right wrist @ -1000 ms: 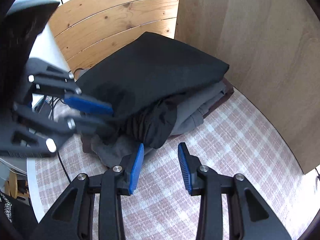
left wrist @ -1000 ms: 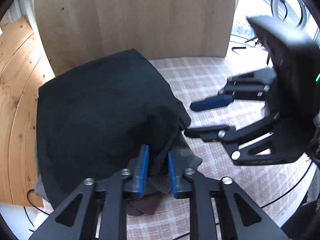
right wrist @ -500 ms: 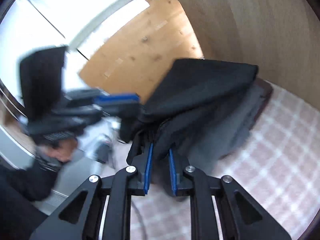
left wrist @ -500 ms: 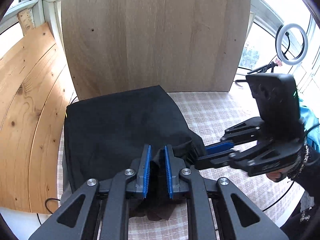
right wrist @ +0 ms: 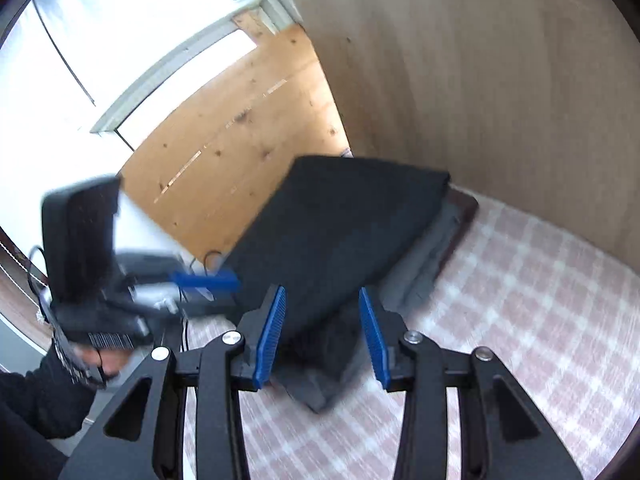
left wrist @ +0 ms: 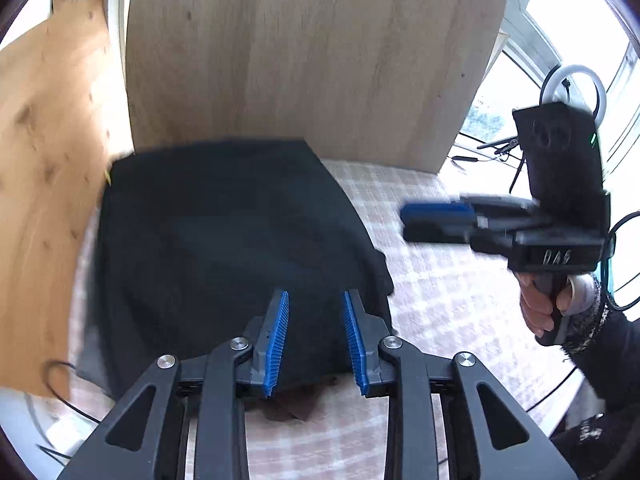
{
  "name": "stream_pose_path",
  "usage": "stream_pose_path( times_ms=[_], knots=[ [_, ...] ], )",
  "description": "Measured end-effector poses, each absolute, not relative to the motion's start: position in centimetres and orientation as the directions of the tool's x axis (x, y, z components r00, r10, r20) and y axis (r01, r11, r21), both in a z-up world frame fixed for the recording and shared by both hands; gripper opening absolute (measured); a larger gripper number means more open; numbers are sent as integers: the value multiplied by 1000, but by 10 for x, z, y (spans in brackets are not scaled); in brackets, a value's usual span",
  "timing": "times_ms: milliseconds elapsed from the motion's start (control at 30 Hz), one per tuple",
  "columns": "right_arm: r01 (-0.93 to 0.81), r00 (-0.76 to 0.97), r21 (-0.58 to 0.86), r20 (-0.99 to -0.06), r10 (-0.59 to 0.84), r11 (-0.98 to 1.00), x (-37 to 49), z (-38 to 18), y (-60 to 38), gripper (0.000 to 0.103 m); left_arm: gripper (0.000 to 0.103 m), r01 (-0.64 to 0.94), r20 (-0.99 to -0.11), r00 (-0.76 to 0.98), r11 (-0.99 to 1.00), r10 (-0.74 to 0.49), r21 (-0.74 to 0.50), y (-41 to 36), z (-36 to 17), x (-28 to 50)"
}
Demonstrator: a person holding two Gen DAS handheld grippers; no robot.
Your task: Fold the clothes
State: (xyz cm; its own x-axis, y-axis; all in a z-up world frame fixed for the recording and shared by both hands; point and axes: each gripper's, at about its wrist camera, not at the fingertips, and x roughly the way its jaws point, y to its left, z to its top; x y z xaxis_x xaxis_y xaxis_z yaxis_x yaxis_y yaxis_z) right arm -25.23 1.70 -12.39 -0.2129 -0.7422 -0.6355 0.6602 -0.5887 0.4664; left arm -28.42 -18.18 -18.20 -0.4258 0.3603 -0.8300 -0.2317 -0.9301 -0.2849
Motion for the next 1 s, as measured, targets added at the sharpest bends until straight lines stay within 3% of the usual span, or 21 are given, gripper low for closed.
stream_pose_path(
  times_ms=[167, 233, 300, 467, 667, 767, 1000],
  knots=[
    [719, -204, 252, -814, -543, -648, -244, -155, -11, 39, 27, -168, -845, -425, -946, 324, -278, -193, -194, -253],
    [685, -212, 245, -834, -509, -686, -234, -157, 6, 39, 34, -98, -836, -462, -954, 297, -285, -208, -189, -236],
    [600, -251, 272, -829, -500, -752, -223, -149, 34, 39, 50, -11, -815, -514, -953, 266, -304, -224, -181, -218],
    [410, -393, 299, -795, -462, -862, -177, -118, 86, 54, 59, 74, -791, -580, -954, 195, -290, -221, -160, -186],
    [267, -587, 102, -772, -245, -958, -120, -74, 107, 66, 75, 20, -760, -615, -960, 210, -281, -196, -126, -163],
    [215, -655, 20, -738, -160, -976, -91, -51, 111, 67, 75, -14, -741, -636, -963, 216, -269, -183, -110, -154],
    [168, -675, 52, -721, -153, -984, -45, -37, 131, 68, 76, -53, -730, -654, -974, 201, -221, -155, -90, -123]
  ],
)
